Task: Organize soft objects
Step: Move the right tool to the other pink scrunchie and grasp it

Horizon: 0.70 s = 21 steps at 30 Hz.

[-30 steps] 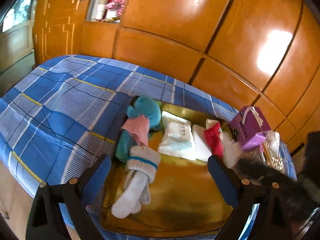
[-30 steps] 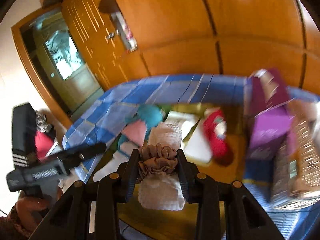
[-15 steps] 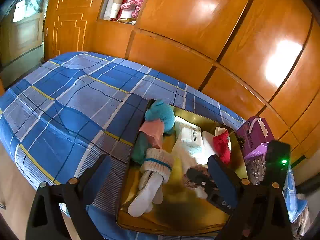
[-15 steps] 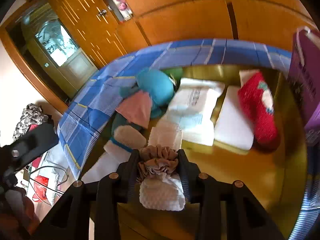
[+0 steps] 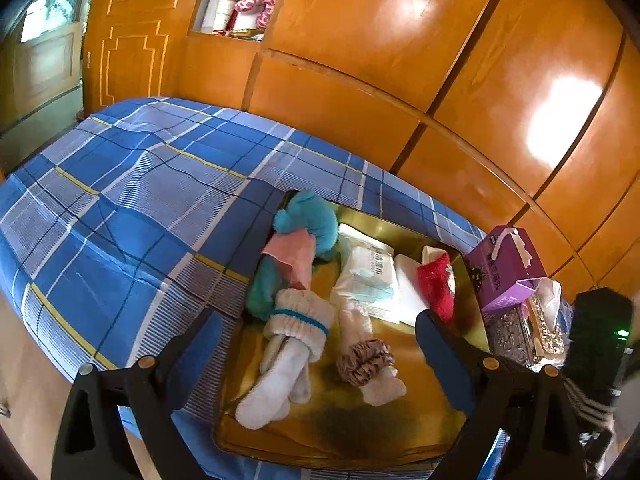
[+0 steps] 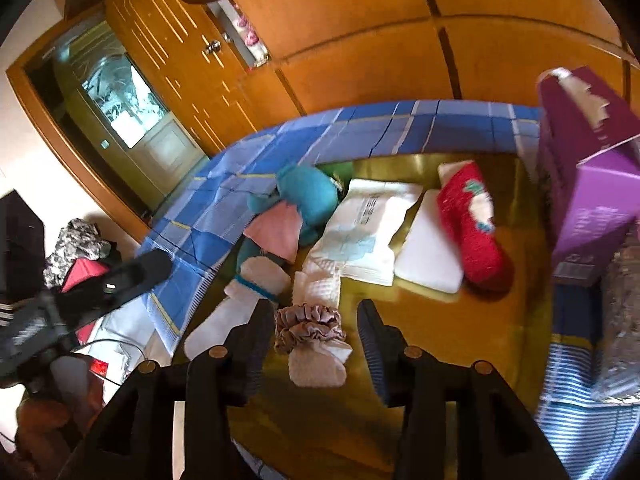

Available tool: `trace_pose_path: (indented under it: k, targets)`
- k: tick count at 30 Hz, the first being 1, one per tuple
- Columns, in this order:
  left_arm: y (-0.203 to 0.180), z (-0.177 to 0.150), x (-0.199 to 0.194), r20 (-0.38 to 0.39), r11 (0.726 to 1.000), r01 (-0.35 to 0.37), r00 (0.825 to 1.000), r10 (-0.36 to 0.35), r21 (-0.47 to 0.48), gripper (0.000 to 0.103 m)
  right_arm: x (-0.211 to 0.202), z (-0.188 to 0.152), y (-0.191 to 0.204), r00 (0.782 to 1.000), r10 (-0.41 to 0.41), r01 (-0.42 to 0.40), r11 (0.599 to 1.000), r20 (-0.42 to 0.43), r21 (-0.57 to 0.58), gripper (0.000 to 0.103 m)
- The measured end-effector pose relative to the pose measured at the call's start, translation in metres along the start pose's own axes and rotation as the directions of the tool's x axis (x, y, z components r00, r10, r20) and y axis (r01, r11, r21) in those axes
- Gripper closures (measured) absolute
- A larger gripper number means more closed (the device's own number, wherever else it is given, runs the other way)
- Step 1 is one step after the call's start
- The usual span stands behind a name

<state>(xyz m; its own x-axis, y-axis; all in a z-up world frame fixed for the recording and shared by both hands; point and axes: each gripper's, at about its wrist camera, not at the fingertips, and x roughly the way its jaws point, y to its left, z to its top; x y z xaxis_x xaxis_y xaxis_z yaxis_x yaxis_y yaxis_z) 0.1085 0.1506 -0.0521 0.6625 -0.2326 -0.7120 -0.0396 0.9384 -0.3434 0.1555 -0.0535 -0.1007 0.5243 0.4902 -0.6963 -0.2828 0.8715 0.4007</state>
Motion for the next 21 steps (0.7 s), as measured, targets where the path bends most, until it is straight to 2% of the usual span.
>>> trace_pose_path:
  k: [6, 11, 14, 16, 19, 21]
  targets:
    - [-0.022, -0.005, 0.003, -0.029, 0.998, 0.043, 0.999, -0.042, 0.042, 0.005, -0.040, 0.004, -0.002, 0.996, -0.029, 0.032, 0.999, 0.086, -0.037, 0.059]
    - [-0.052, -0.015, 0.011, -0.088, 0.988, 0.122, 0.990, -0.114, 0.093, 0.005, -0.091, 0.009, -0.016, 0.972, -0.090, 0.100, 0.994, 0.217, -0.036, 0.059]
    - [-0.075, -0.018, 0.014, -0.119, 0.976, 0.163, 0.982, -0.147, 0.141, 0.005, -0.125, 0.008, -0.038, 0.944, -0.142, 0.142, 0.990, 0.299, 0.023, 0.059]
    - [-0.091, -0.018, 0.015, -0.136, 0.967, 0.197, 0.975, -0.175, 0.164, 0.005, -0.152, 0.005, -0.062, 0.916, -0.191, 0.168, 0.981, 0.354, 0.096, 0.059]
    - [-0.120, -0.018, 0.017, -0.162, 0.947, 0.248, 0.963, -0.217, 0.206, 0.005, -0.183, -0.004, -0.102, 0.874, -0.288, 0.221, 0.953, 0.391, 0.206, 0.059]
    - [-0.137, -0.017, 0.018, -0.177, 0.934, 0.271, 0.956, -0.234, 0.232, 0.002, -0.196, -0.011, -0.129, 0.856, -0.348, 0.255, 0.927, 0.382, 0.275, 0.059]
